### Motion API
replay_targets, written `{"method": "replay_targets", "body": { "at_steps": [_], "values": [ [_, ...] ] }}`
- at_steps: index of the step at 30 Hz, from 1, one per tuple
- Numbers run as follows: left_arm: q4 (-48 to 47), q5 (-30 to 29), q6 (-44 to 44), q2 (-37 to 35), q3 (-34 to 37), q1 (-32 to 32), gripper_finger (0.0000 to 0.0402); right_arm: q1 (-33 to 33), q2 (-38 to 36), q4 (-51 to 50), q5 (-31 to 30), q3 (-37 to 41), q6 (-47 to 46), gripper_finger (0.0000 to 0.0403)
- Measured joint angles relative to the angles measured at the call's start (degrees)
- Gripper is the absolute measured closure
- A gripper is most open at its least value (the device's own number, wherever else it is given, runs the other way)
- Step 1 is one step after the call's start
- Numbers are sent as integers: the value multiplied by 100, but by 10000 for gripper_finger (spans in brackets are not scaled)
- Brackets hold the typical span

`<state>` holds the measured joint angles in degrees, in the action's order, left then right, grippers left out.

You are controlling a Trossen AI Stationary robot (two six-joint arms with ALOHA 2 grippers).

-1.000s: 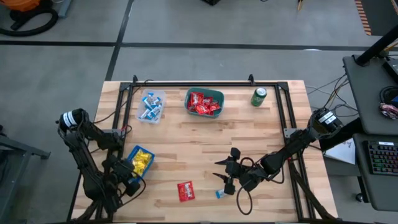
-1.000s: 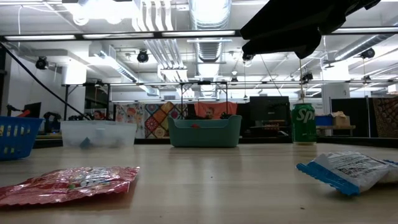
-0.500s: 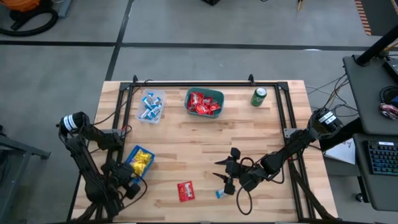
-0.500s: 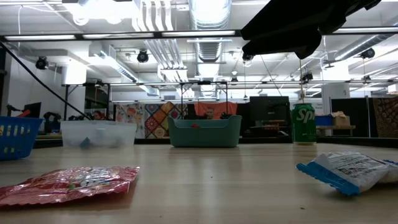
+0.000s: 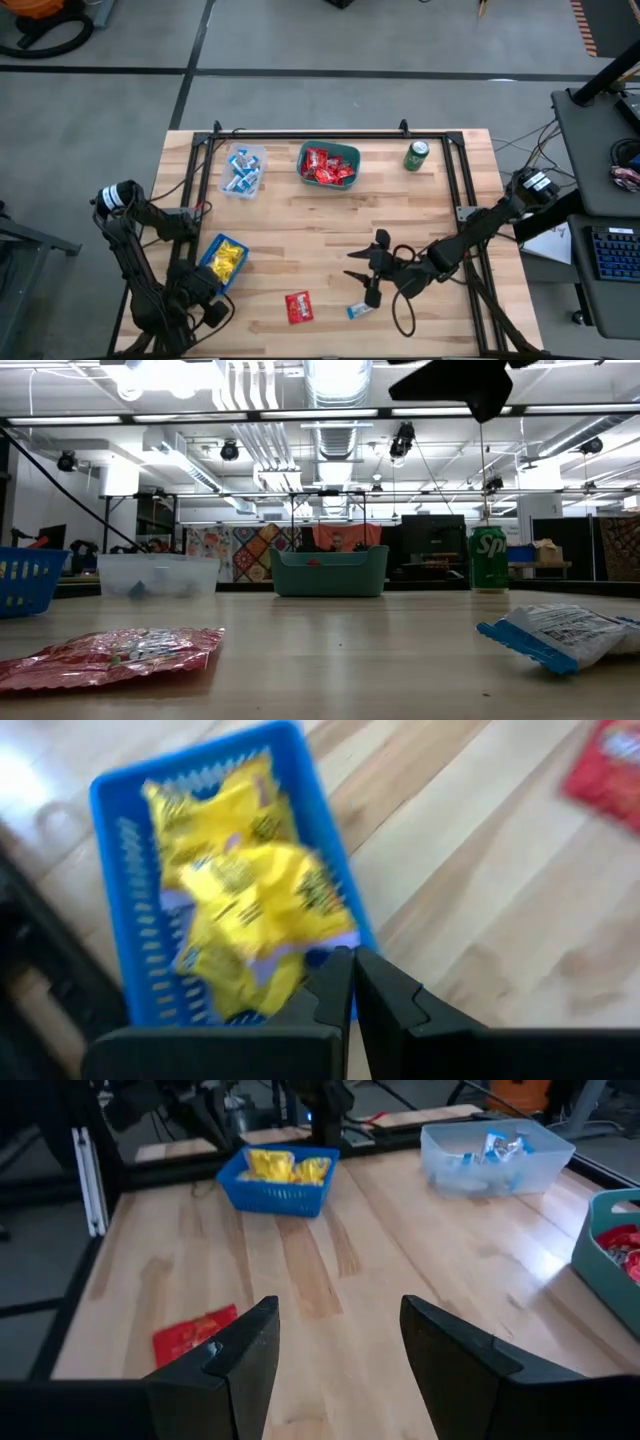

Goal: Sort candy
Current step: Put the white candy into the transparent bin

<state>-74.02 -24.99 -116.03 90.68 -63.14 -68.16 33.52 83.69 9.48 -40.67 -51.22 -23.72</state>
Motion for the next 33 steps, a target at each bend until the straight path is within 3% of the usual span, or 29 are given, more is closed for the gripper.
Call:
{"method": "replay_targets", "body": {
  "at_steps": [12,26,33],
  "values": [
    [28,-1748,737,267,-555,230,402,-20,-182,-218,38,0,76,202],
    [149,-1825,2687,1084,-1412,1096,402,-46,-193,-374,71,0,144,202],
    [617,-1992,3455,1191,-1512,1259,402,-46,-193,-399,947,0,181,202]
  ]
}}
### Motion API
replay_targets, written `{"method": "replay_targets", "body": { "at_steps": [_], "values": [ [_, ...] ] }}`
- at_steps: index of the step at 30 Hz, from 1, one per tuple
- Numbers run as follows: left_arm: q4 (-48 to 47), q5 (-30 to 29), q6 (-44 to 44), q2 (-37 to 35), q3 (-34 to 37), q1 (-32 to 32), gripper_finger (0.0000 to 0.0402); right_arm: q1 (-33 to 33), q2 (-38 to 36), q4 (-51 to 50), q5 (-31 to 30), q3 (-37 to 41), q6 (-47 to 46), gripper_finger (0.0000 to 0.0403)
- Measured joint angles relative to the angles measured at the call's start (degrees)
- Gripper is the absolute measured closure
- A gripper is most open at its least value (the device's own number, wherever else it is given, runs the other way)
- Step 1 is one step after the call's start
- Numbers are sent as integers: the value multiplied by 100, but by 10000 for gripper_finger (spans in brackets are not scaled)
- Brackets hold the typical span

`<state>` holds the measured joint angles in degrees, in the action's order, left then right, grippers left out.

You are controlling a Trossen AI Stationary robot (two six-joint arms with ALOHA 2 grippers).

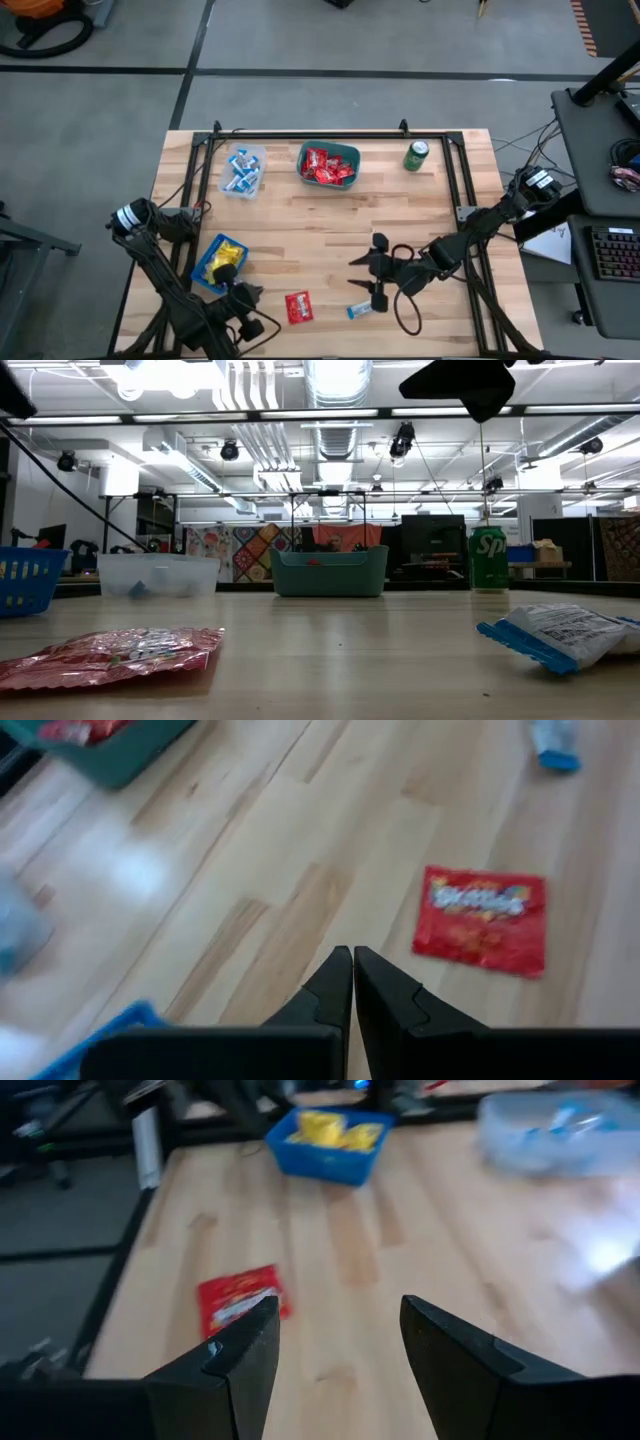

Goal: Sort candy
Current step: Put the white candy into the transparent bin

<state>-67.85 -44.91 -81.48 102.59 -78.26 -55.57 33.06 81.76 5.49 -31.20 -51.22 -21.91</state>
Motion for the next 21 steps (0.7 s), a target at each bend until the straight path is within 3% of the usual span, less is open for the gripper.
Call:
{"method": "replay_targets", "body": {
  "at_steps": [5,11,21],
  "values": [
    [503,-335,802,-14,0,40,402,4,0,-260,800,-10,-91,202],
    [844,-423,1408,-22,0,234,402,64,105,-1502,1298,-404,-430,202],
    [1090,-495,2341,-28,2,482,402,332,1229,-3542,2374,-1425,-549,202]
  ]
}}
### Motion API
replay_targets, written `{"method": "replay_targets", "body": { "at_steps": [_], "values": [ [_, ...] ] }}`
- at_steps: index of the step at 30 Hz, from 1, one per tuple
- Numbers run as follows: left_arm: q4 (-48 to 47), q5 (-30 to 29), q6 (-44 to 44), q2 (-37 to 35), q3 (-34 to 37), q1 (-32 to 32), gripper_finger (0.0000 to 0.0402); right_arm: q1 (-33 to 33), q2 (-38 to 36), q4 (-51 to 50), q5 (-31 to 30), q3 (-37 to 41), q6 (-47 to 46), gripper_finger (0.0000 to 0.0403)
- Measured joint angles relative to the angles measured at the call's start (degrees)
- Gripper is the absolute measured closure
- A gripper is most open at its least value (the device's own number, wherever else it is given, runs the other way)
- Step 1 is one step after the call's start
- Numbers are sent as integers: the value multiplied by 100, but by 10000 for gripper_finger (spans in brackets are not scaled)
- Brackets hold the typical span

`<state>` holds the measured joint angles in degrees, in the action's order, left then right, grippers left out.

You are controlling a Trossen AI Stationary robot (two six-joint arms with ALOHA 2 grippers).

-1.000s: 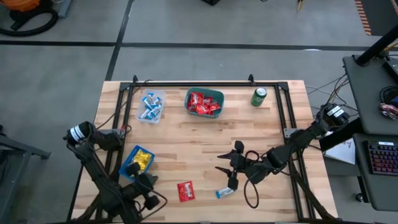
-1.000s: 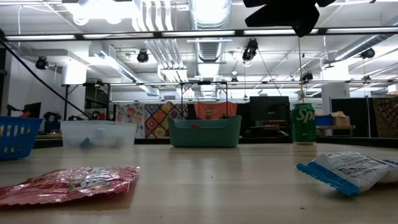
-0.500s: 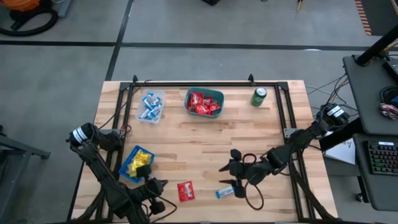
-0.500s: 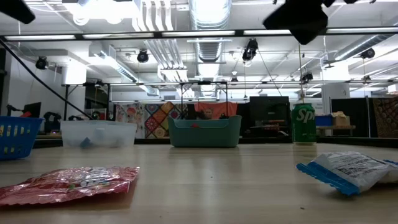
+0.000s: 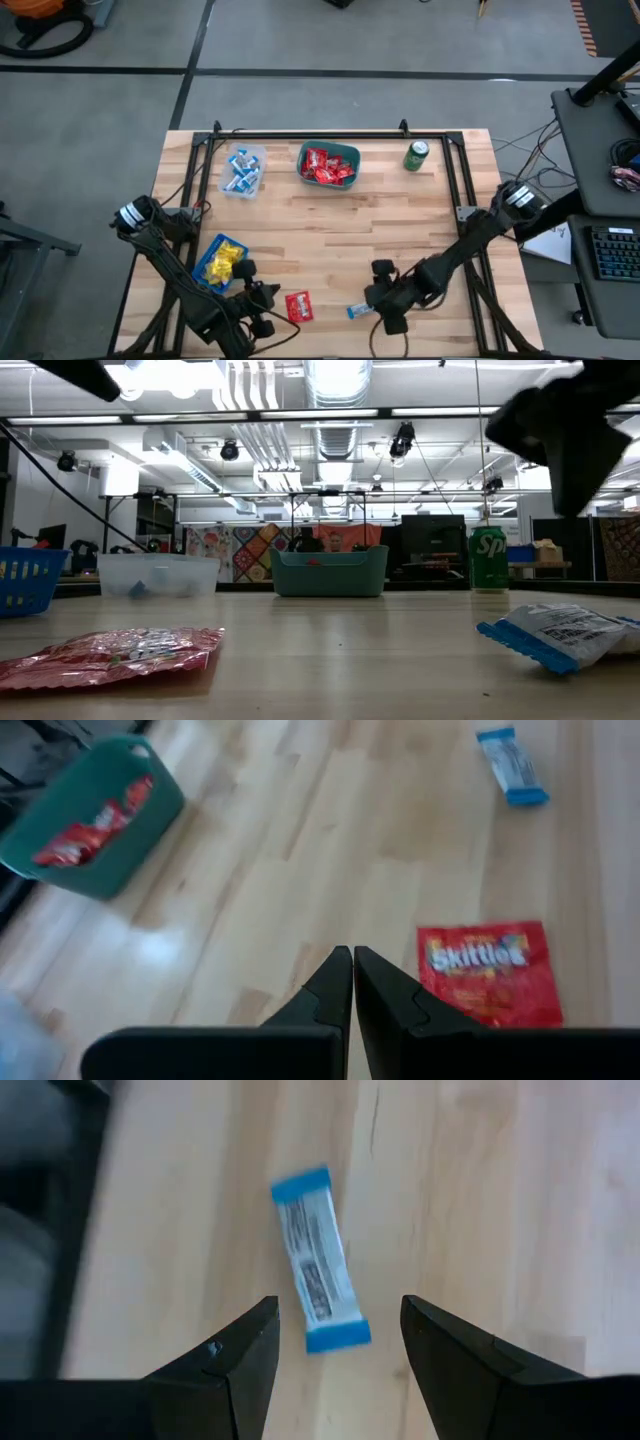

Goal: Sort candy
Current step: Put the white candy into the transparent bin

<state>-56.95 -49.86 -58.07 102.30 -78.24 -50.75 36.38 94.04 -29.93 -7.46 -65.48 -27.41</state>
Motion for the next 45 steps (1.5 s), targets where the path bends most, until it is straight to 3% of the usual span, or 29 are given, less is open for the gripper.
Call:
{"method": "replay_targets", "body": {
  "at_steps": [4,9,20,24,35,45],
  "values": [
    [94,-542,-90,38,11,39,402,79,536,-696,15,-460,25,202],
    [203,-573,-92,155,13,62,402,88,1005,-1019,41,-806,225,202],
    [398,-575,-135,444,15,64,402,-58,1489,-549,24,-937,790,210],
    [439,-752,-149,439,15,62,402,-100,1643,-458,27,-942,795,240],
    [885,-1074,-93,437,15,159,402,-150,1656,-350,-66,-942,1033,379],
    [1064,-1331,-92,437,15,173,402,-149,1529,-416,-419,-898,1096,394]
  ]
}}
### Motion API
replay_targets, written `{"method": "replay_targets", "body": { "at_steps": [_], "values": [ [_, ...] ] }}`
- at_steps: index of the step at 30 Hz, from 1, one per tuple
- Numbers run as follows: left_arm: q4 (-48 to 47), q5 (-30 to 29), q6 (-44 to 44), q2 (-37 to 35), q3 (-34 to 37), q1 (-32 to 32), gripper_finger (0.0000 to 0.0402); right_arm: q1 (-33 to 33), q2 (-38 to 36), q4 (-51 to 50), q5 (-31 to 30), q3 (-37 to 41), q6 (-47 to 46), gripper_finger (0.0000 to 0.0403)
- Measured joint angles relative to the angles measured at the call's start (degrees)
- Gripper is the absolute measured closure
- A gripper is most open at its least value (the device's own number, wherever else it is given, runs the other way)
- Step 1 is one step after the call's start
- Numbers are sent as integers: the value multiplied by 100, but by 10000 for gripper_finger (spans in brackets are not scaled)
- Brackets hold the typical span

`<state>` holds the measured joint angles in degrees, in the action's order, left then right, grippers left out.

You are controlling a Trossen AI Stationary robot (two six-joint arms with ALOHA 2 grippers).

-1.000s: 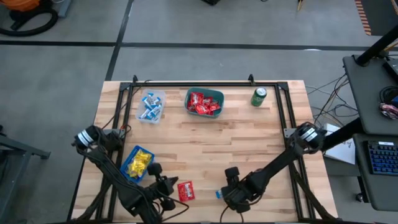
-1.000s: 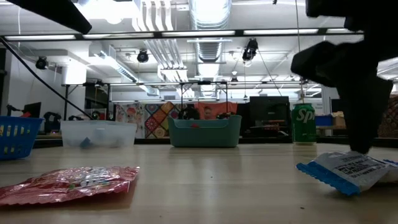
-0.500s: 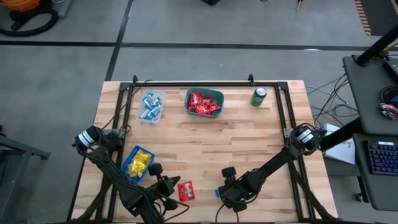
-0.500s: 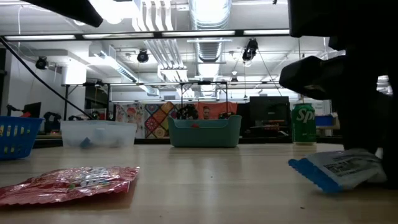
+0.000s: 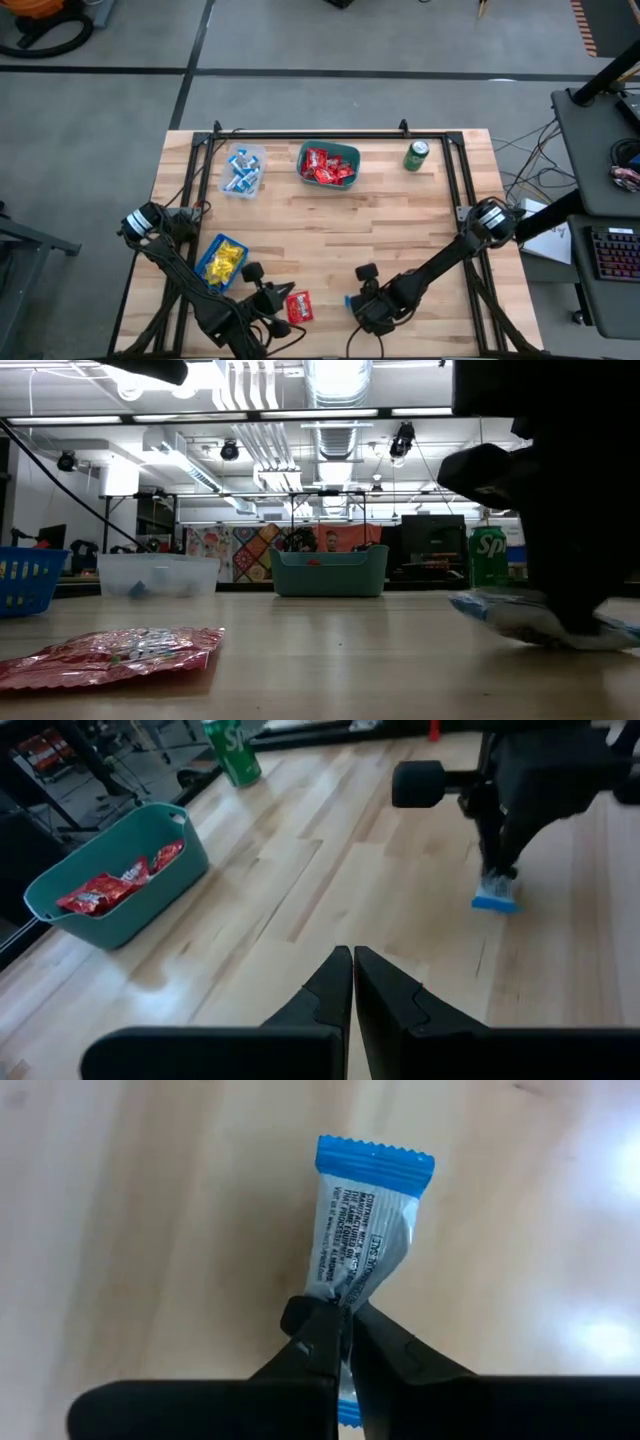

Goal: Sort candy
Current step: Put the white candy into the transparent bin

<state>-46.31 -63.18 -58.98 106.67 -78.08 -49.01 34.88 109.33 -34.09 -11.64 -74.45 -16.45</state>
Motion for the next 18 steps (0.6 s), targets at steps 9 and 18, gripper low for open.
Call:
{"method": "replay_targets", "body": {
  "at_steps": [9,18],
  "values": [
    [358,-389,0,0,0,31,401,34,-553,122,-1616,360,-407,395],
    [1265,-615,433,0,132,165,347,38,-1096,2819,-3183,1343,-370,394]
  ]
}}
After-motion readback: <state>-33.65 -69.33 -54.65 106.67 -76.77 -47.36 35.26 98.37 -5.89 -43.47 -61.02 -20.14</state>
